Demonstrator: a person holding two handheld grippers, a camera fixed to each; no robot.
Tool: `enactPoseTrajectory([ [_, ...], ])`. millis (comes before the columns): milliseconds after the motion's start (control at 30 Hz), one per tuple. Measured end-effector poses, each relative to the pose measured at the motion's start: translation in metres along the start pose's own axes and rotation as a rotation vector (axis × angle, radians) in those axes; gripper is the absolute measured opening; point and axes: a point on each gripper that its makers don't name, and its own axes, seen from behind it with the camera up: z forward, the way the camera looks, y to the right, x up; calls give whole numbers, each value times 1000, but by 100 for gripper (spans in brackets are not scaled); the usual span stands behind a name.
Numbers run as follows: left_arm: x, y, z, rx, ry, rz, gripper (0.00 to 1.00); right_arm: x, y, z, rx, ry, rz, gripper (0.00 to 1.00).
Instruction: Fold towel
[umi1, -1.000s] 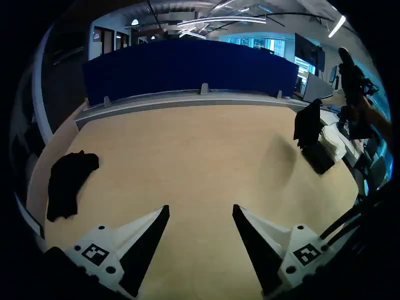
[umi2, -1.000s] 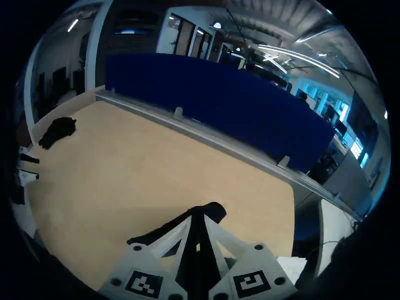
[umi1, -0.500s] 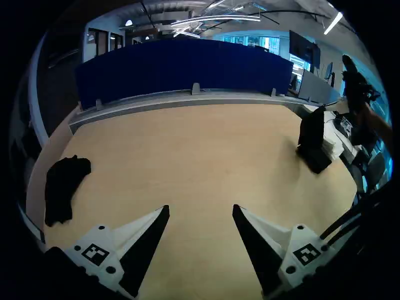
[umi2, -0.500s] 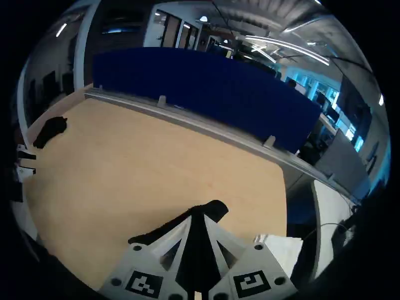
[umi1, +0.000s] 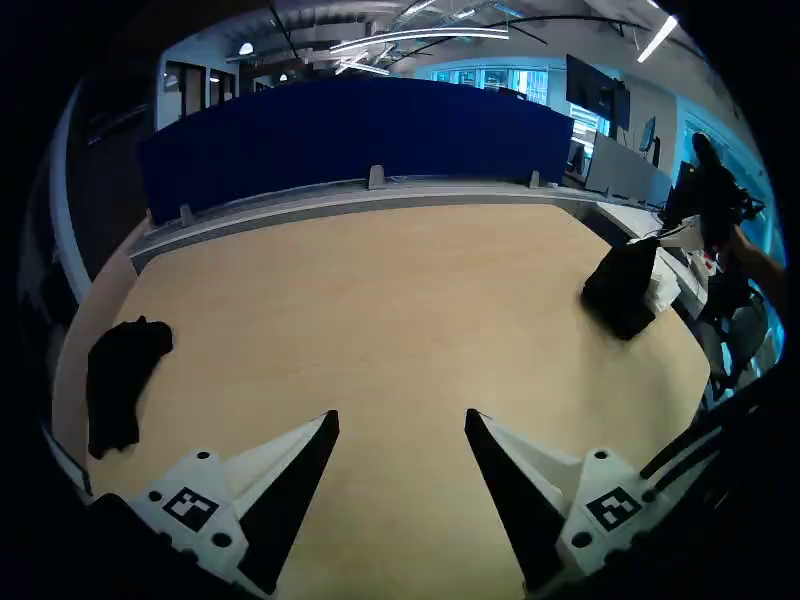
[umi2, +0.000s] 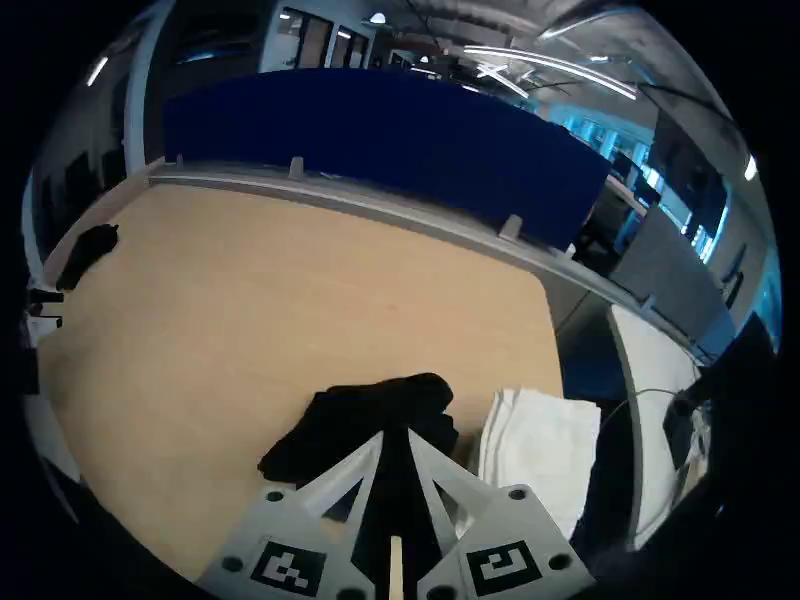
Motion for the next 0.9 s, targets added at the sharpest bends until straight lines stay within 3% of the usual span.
enactPoseTrajectory([
  [400,-3,3,-7,5,-6,17,94,-65,17,1,-33,-75,56,2],
  [900,-8,3,-11,21,-21,30,94,-134,18,17,-43,-166,150,2],
])
